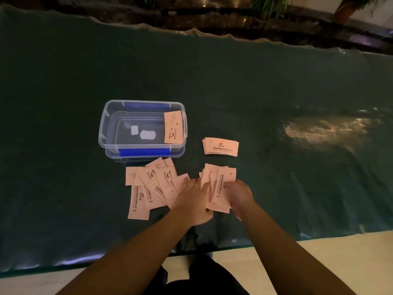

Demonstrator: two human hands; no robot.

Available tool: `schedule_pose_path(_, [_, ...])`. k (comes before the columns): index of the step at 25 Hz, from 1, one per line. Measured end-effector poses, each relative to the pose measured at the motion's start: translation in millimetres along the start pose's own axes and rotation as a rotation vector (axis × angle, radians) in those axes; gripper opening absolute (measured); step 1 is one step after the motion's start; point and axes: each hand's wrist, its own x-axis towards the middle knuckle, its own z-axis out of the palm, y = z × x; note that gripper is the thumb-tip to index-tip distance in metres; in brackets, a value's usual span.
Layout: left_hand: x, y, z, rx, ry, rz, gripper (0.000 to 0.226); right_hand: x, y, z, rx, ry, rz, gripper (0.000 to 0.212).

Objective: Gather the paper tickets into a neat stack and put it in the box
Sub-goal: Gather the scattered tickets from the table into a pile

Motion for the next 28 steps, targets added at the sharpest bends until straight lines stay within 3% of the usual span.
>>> schedule_pose_path(9, [-13,22,16,-0.091,-0.087,0.054,0.101,7,2,-2,-0.128,0.018,-0.089,0.018])
schedule_pose_path(15, [-18,19,20,-0.145,-0.046,0.104,0.098,6,-4,1,-0.415,-0.029,-0.079,0.041])
schedule_pose_path(18, [-22,2,17,-0.170,0.029,0.131,0.096,6,-4,1,-0.403,-0.058,-0.113,0.046])
schedule_pose_path(23, [-38,-42,12,-0.053,-0.008,0.062,0.106,7,-4,-8,-0.369,-0.024,-0.121,0.048])
schedule_pose_path(28, [-33,-53,1,0.124,-0.087,0.152,0.103,5,1,-19,-0.305,0.014,-0.112,0.043])
